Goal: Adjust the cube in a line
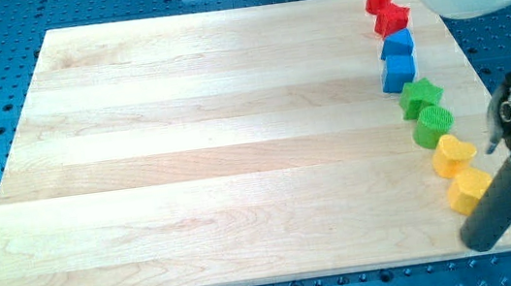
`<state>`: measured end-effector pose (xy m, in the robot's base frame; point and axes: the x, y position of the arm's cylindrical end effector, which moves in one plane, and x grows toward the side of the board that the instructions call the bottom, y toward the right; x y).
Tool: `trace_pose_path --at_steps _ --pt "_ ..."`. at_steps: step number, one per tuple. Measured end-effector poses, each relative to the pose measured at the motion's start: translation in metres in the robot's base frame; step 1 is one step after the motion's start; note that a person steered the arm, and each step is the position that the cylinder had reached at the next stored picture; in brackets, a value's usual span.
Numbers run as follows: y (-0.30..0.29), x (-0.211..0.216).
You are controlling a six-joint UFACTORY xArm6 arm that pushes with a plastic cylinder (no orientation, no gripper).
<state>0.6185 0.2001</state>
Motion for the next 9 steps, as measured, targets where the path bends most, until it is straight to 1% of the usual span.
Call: trace_pose_path --at_steps 1,2,3,4,6,9 --pt "-0.101 -0.038" --pt "-0.112 -0.143" --pt "-0.106 -0.218" --pt "-0.105 -0.222" --pt "-0.051 -0.231" --pt "-0.021 -0.232"
